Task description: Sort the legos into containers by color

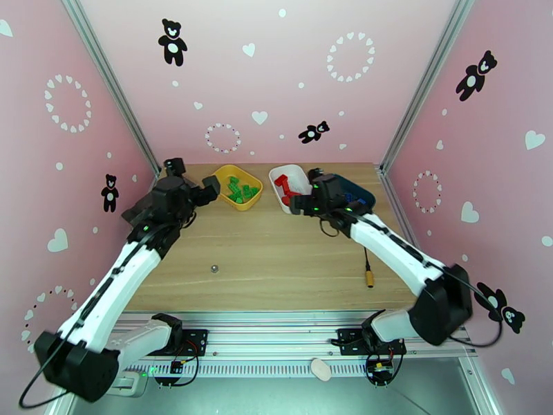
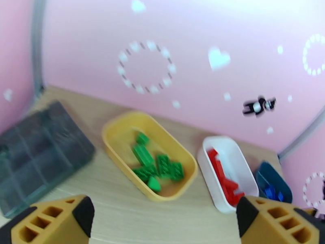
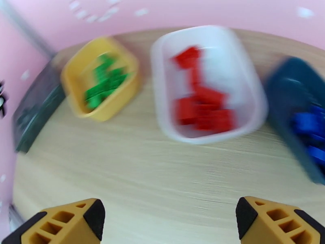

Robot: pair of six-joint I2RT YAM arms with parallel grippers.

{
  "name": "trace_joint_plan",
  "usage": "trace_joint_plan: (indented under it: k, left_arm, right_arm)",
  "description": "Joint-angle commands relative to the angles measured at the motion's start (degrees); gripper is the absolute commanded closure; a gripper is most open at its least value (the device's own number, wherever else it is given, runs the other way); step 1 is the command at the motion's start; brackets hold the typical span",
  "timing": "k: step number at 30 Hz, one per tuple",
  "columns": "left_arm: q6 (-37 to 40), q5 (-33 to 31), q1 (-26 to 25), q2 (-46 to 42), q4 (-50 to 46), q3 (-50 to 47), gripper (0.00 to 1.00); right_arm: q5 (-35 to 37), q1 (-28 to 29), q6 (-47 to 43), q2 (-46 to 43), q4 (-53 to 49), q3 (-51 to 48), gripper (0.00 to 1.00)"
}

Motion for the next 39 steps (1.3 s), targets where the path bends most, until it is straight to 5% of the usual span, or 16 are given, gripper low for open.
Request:
trace_joint_plan:
  k: [1, 5, 10, 14, 18, 24, 28, 34, 39]
  left_arm:
    - [0.7, -15.0, -0.2, -1.1, -7.8, 3.9, 0.02]
    - [-2.2, -28.0, -0.2, -1.8, -9.1, 6.0, 0.02]
    - [-4.3, -35.5, 0.8, -3.9, 3.4, -0.9, 0.02]
    - [5.3, -27.3, 3.8, -3.6, 13.5, -8.4, 0.02]
    - [6.7, -23.3, 4.6, -1.5, 16.4, -14.0, 0.02]
    - [16.3, -24.2, 4.9, 4.1, 32.1, -28.6, 0.02]
    - [17.1, -23.7, 7.1, 10.0, 34.6, -31.4, 0.02]
    - [16.1, -20.8, 9.7, 18.5, 40.8, -32.3, 0.02]
    - [19.9, -16.5, 9.8, 20.1, 57.0, -38.2, 0.02]
  right_arm:
    - [12.9, -0.1, 1.0, -7.2, -0.8, -4.0, 0.07]
    - [23.4, -0.3, 0.0, -14.7, 1.2, -7.4, 0.01]
    - [39.3, -0.4, 5.2, -18.2, 3.4, -10.6, 0.01]
    - [34.6, -1.4, -10.6, -18.8, 18.4, -17.1, 0.01]
    - [32.7, -3.1, -15.7, -15.8, 23.4, -19.5, 0.01]
    - [31.6, -10.3, -17.7, -4.9, 35.2, -25.8, 0.01]
    - [36.3, -11.7, -19.6, 4.2, 39.7, -26.6, 0.01]
    - [29.5, -14.0, -21.6, 4.0, 42.1, -27.0, 0.01]
    - [26.9, -16.9, -23.9, 2.3, 43.9, -30.3, 0.01]
